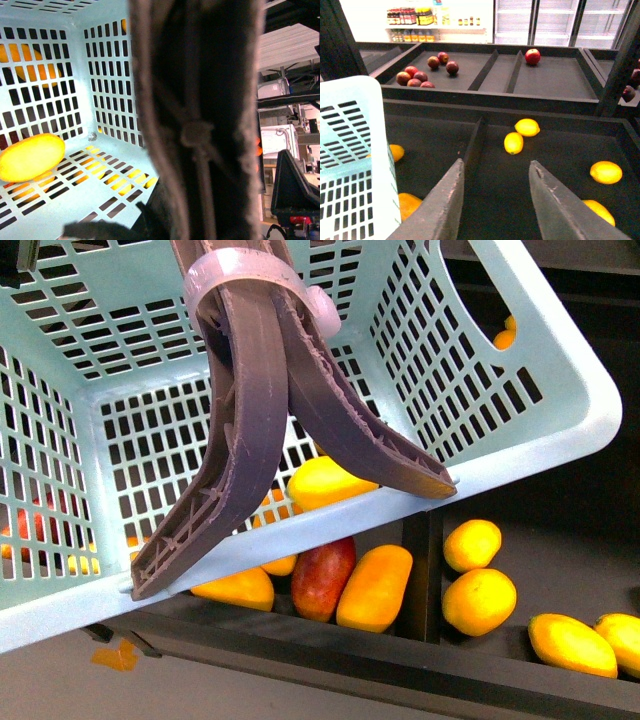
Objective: Pick lemon and mango into basket
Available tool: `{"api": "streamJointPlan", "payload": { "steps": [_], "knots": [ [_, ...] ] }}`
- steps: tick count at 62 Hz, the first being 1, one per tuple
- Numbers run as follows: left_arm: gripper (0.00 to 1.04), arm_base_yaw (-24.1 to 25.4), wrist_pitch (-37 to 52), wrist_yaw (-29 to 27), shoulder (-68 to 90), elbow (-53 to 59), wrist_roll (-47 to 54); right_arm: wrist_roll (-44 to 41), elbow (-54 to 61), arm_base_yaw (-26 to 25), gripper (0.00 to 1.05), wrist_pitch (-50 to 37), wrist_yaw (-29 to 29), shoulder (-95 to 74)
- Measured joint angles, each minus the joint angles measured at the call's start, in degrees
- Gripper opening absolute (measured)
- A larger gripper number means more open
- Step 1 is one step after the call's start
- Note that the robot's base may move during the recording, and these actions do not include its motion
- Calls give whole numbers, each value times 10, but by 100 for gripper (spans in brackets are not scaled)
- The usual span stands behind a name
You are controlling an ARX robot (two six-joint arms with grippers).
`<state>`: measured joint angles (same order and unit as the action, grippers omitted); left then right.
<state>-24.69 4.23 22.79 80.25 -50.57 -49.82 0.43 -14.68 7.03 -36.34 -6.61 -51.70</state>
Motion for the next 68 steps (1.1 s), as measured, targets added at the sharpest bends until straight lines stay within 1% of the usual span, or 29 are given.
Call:
{"api": "streamJointPlan", "payload": {
  "steps": [5, 7, 13, 16, 20, 22, 30, 34, 48, 52, 55, 56, 62, 68],
  "knots": [
    [4, 0, 0, 1, 0, 0, 0, 0, 20, -8, 9, 0, 6, 21],
    [4, 0, 0, 1, 0, 0, 0, -1, 30, -12, 2, 1, 10, 33],
    [4, 0, 0, 1, 0, 0, 0, -2, 55, -26, 2, 9, 26, 66],
    [4, 0, 0, 1, 0, 0, 0, -3, 66, -51, 2, 17, 61, 84],
    [4, 0, 0, 2, 0, 0, 0, -2, 81, -67, 2, 29, 62, 111],
    [4, 0, 0, 1, 0, 0, 0, -3, 85, -68, 5, 31, 63, 118],
    [4, 0, 0, 1, 0, 0, 0, -3, 89, -68, 26, 33, 64, 125],
    [4, 0, 0, 1, 0, 0, 0, -3, 89, -68, 38, 33, 65, 125],
    [4, 0, 0, 2, 0, 0, 0, -3, 89, -68, 73, 33, 65, 125],
    [4, -1, 0, 2, 0, 0, -1, -3, 89, -68, 88, 33, 64, 125],
    [4, -3, 0, 2, 0, -1, 0, -3, 89, -70, 96, 33, 63, 125],
    [4, -4, 0, 4, 0, -1, 0, -2, 89, -70, 98, 33, 63, 125],
    [4, -5, 0, 14, 0, -1, -4, -3, 89, -70, 96, 33, 63, 127],
    [4, -4, 0, 10, 0, -1, -6, -3, 89, -70, 96, 34, 65, 127]
  ]
}}
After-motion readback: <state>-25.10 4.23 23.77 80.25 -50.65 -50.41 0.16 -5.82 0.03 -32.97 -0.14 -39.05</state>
